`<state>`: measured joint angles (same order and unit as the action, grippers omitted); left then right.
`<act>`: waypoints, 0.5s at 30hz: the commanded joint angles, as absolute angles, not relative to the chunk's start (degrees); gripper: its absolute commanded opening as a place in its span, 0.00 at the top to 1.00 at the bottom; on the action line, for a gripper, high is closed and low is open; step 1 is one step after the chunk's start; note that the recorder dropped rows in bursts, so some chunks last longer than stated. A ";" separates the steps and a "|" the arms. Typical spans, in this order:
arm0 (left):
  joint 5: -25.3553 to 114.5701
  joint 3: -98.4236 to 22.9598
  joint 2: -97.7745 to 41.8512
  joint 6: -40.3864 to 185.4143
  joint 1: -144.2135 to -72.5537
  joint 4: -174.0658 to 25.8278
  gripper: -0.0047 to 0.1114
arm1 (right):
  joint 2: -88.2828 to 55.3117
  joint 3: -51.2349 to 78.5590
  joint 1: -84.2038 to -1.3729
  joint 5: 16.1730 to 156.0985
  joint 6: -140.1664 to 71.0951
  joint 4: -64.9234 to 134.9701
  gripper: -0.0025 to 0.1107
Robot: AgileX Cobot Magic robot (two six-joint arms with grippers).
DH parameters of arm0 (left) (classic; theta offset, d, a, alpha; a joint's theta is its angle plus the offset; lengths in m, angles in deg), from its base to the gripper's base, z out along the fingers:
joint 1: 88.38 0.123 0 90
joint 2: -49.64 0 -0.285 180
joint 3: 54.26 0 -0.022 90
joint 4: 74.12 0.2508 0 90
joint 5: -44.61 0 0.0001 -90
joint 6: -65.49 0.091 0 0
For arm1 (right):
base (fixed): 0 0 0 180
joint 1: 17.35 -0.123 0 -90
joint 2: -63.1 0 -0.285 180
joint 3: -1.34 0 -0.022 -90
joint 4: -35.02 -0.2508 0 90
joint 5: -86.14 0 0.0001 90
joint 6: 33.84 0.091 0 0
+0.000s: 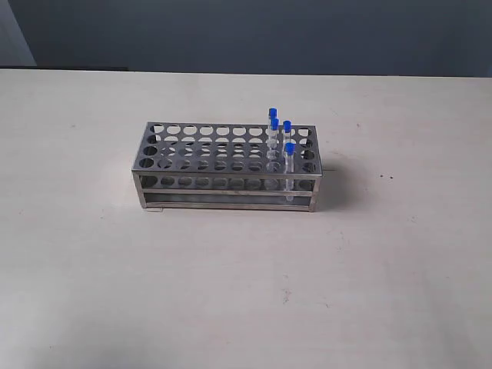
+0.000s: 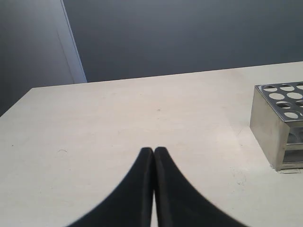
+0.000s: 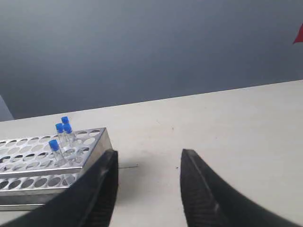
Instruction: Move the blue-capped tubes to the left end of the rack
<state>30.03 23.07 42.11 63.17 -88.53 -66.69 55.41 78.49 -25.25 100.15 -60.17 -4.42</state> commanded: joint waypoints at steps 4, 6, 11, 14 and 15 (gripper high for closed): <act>30.81 22.96 41.85 63.01 -88.92 -66.53 0.96 | 55.31 78.56 -25.42 92.33 -59.64 -19.86 0.61; 30.81 22.96 41.85 63.01 -88.92 -66.53 0.96 | 55.31 78.56 -25.42 91.78 -59.56 -30.16 0.61; 30.81 22.96 41.85 63.01 -88.92 -66.53 0.96 | 55.31 78.56 -25.42 92.91 -59.43 -43.67 0.61; 30.81 22.96 41.85 63.01 -88.92 -66.53 0.96 | 55.31 78.56 -25.42 92.70 -59.43 -43.67 0.61; 30.81 22.96 41.85 63.01 -88.92 -66.53 0.96 | 55.31 78.56 -25.42 92.38 -59.43 -43.91 0.61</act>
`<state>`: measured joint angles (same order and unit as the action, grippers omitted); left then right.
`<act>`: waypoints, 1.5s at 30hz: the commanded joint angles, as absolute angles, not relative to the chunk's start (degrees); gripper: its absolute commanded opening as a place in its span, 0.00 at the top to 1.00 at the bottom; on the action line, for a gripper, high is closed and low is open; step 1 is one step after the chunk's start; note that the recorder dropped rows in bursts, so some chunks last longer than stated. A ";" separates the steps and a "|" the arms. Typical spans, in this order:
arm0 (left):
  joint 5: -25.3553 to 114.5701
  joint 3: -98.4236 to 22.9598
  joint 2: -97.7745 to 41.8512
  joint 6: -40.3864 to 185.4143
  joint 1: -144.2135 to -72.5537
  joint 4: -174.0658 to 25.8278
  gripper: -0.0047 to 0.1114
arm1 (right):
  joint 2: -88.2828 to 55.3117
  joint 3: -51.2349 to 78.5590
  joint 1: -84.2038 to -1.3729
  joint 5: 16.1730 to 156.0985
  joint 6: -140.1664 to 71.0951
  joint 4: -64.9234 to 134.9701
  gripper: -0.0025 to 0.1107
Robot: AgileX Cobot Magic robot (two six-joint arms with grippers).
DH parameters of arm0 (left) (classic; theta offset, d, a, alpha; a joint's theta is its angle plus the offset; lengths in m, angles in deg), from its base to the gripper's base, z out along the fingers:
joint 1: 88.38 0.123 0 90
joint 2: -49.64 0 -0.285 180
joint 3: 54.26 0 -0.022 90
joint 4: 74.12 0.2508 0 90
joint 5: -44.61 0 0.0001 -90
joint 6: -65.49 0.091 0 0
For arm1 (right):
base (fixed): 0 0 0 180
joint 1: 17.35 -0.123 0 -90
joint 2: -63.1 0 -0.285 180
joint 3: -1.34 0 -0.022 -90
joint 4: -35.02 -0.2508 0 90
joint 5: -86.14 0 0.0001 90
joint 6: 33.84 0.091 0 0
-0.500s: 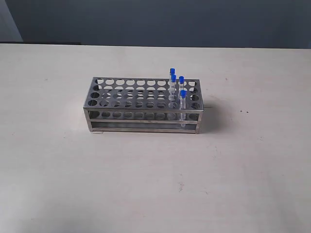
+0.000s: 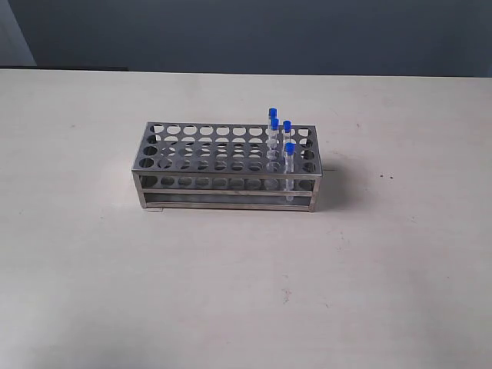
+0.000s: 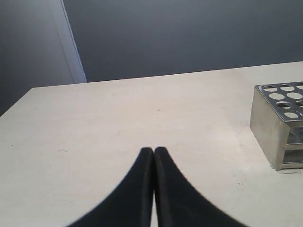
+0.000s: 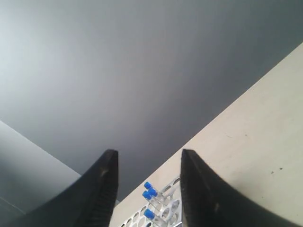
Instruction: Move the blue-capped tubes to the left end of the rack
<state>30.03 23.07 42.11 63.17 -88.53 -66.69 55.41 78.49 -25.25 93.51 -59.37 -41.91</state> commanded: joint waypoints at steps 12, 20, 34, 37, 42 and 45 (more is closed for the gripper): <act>30.81 22.96 41.85 63.01 -88.92 -66.53 0.96 | 55.31 78.25 -25.42 90.53 -59.71 -33.56 0.61; 30.81 22.96 41.85 63.01 -88.92 -66.53 0.96 | 55.31 78.25 -25.42 91.63 -59.71 -25.87 0.65; 30.81 22.96 41.85 63.15 -88.92 -66.53 0.96 | 43.31 50.46 -25.42 99.93 -71.88 -13.53 0.98; 30.81 22.96 41.85 63.15 -88.92 -66.53 0.96 | 24.33 30.42 -25.42 102.36 -74.44 -3.21 0.98; 30.81 22.96 41.85 63.15 -88.92 -66.53 0.96 | 2.18 15.90 -27.15 103.85 -88.09 -10.80 0.98; 30.91 22.96 41.85 63.14 -88.92 -66.53 0.96 | -6.37 20.02 -32.22 104.27 -100.07 -20.00 0.98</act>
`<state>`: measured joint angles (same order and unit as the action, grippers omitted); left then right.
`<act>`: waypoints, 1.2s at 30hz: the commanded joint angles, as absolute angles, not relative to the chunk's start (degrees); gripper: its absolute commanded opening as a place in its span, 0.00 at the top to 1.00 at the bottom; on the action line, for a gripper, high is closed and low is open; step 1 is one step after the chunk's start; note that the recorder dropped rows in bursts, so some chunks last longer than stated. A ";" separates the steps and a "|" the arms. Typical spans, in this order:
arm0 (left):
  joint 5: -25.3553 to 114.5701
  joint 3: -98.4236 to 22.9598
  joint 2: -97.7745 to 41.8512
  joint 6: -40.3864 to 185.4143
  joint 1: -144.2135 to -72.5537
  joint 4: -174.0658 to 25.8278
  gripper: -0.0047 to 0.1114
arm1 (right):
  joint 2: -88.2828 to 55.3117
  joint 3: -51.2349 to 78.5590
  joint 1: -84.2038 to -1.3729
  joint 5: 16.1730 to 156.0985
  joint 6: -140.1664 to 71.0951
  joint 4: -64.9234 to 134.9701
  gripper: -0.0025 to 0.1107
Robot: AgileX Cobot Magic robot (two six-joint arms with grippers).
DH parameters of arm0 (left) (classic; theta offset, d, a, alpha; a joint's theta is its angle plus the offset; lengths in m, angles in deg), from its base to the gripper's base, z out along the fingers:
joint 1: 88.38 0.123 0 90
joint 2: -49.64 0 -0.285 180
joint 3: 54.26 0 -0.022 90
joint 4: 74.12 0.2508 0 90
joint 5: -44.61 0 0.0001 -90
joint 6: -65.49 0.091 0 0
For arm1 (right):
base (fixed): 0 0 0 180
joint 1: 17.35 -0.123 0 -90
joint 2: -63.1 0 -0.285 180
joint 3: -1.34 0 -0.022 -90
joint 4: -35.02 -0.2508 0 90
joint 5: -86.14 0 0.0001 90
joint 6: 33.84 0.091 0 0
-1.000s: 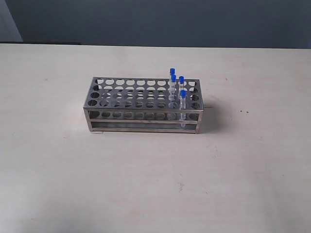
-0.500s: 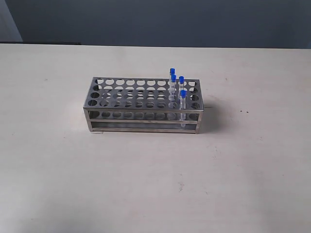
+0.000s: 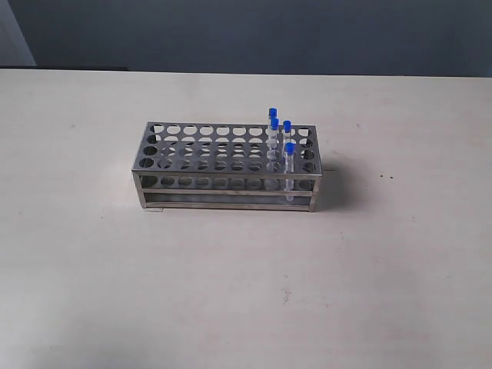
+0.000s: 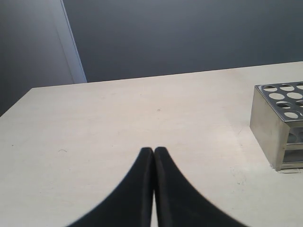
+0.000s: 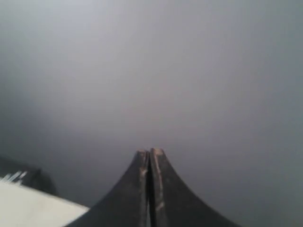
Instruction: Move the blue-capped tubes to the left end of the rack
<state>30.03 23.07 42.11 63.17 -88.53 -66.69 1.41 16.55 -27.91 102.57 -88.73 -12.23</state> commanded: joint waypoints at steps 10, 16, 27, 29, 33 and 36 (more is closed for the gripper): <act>30.90 22.96 41.85 63.14 -88.92 -66.53 0.96 | -10.92 42.70 -47.90 88.67 -119.01 -42.72 0.98; 30.90 22.96 41.85 63.14 -88.92 -66.53 0.96 | -12.77 46.12 -53.86 85.14 -119.03 -42.80 0.98; 30.90 22.96 41.85 63.14 -88.92 -66.53 0.96 | -9.97 33.61 -57.32 62.87 -88.53 -6.89 0.98; 30.90 22.96 41.85 63.14 -88.92 -66.53 0.96 | -10.25 29.84 -57.32 62.67 -85.15 -3.06 0.98; 30.90 22.96 41.85 63.14 -88.92 -66.53 0.96 | -11.78 24.84 -57.32 73.21 -85.22 -2.95 0.98; 30.90 22.96 41.85 63.14 -88.92 -66.53 0.96 | -12.35 24.29 -56.81 76.43 -85.50 -2.92 0.98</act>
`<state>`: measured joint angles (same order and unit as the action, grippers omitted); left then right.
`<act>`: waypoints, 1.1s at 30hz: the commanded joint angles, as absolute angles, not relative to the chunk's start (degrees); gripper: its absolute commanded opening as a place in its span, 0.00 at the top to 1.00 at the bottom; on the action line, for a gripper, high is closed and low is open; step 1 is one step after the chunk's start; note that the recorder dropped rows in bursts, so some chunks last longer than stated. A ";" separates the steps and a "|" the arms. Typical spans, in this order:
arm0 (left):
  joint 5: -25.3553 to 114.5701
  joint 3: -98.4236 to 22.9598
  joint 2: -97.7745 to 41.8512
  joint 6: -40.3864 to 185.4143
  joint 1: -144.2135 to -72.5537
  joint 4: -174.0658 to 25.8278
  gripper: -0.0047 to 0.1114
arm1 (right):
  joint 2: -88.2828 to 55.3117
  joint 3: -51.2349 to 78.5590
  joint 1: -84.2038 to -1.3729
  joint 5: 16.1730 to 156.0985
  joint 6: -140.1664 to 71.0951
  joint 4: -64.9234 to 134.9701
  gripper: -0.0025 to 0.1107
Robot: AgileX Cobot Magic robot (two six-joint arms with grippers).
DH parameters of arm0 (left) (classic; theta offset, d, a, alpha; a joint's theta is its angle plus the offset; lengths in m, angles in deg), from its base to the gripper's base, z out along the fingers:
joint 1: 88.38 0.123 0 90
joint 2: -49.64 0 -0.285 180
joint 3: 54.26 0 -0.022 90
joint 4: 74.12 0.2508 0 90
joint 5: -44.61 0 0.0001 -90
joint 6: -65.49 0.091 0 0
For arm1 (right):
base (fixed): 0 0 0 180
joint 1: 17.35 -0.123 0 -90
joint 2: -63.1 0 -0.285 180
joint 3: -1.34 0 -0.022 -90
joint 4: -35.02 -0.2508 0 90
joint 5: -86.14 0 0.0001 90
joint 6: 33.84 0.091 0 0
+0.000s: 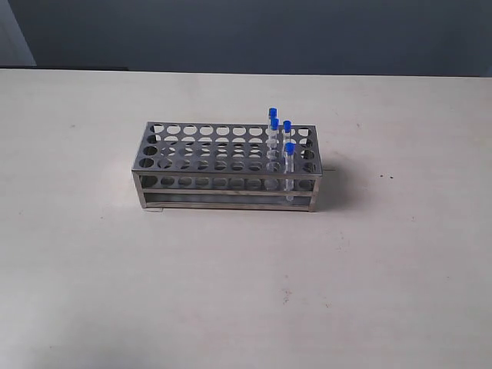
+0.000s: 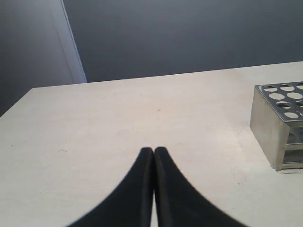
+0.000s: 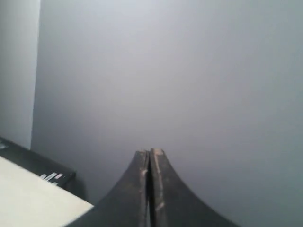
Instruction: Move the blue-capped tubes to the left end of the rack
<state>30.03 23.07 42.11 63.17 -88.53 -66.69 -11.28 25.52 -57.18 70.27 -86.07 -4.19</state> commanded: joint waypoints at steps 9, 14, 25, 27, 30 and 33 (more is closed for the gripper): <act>30.90 22.96 41.85 63.14 -88.92 -66.50 0.96 | -12.35 23.45 -43.15 87.22 -85.13 -6.05 0.98; 30.90 22.96 41.85 63.14 -88.92 -66.50 0.96 | -12.35 23.45 -40.77 90.65 -85.13 -9.20 0.98; 30.90 22.96 41.85 63.14 -88.92 -66.50 0.96 | -12.35 24.12 -43.22 92.93 -32.25 39.79 0.98; 30.90 22.96 41.85 63.14 -88.92 -66.50 0.96 | -12.23 25.98 -44.07 91.43 -26.82 46.36 0.98; 30.90 22.96 41.85 63.14 -88.92 -66.50 0.96 | -12.14 32.95 -44.48 83.76 -21.87 50.40 0.98; 30.90 22.96 41.85 63.14 -88.92 -66.50 0.96 | -12.14 41.69 -44.48 74.11 -21.20 48.03 0.98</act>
<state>30.12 23.07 42.11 63.17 -88.53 -66.69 -12.36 35.11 -44.29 82.37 -23.48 47.91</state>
